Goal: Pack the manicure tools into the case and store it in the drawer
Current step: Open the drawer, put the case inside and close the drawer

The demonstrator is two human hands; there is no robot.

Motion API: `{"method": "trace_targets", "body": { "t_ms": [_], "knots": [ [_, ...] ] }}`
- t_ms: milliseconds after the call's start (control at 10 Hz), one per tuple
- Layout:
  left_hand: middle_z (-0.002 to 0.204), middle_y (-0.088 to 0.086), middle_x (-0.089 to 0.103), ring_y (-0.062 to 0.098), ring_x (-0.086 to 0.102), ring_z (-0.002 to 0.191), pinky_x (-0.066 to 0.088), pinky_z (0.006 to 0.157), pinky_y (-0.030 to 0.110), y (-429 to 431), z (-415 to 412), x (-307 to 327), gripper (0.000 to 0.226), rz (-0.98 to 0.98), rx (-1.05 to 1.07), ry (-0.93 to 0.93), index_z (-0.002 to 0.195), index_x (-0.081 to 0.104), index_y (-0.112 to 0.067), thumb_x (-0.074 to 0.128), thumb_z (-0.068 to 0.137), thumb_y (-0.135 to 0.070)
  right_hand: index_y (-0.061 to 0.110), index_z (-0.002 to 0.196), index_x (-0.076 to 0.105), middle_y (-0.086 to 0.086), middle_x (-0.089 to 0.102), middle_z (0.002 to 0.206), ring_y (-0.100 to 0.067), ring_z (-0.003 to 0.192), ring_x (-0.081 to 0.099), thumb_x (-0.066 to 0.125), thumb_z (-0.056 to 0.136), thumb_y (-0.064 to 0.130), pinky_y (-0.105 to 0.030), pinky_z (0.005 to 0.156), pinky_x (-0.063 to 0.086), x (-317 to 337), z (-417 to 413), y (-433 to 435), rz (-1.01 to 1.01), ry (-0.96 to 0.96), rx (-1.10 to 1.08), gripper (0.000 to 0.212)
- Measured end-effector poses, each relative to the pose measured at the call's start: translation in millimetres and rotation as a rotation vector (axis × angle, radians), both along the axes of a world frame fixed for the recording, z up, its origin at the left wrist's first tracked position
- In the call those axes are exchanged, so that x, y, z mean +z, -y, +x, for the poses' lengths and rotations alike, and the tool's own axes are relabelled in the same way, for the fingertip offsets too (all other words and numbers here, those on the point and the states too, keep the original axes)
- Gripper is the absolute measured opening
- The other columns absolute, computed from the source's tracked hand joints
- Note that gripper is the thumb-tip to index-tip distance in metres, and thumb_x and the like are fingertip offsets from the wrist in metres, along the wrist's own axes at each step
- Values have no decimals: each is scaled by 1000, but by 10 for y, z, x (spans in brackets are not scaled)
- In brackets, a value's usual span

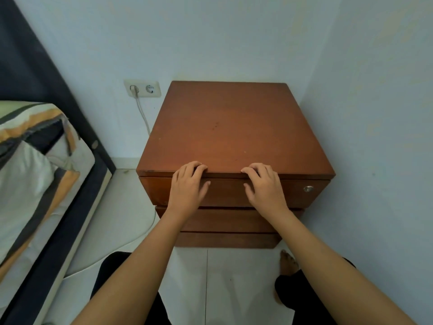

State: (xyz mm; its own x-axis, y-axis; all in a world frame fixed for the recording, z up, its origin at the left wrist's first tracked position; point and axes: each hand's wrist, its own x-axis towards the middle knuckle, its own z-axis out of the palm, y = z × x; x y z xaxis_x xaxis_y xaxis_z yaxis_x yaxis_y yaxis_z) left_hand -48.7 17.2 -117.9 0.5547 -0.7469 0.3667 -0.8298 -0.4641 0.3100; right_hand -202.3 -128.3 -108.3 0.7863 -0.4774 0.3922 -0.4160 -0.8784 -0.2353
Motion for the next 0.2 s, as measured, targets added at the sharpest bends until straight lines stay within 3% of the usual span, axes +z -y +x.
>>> {"method": "trace_targets", "body": {
  "t_ms": [200],
  "knots": [
    [155, 3, 22, 21, 18, 143, 14, 115, 42, -145, -101, 374, 66, 327, -81, -178, 146, 25, -16, 53, 91, -40, 15, 131, 45, -6, 43, 137, -24, 128, 37, 56, 86, 16, -37, 101, 40, 228, -177, -230, 116, -227, -45, 47]
  ]
}}
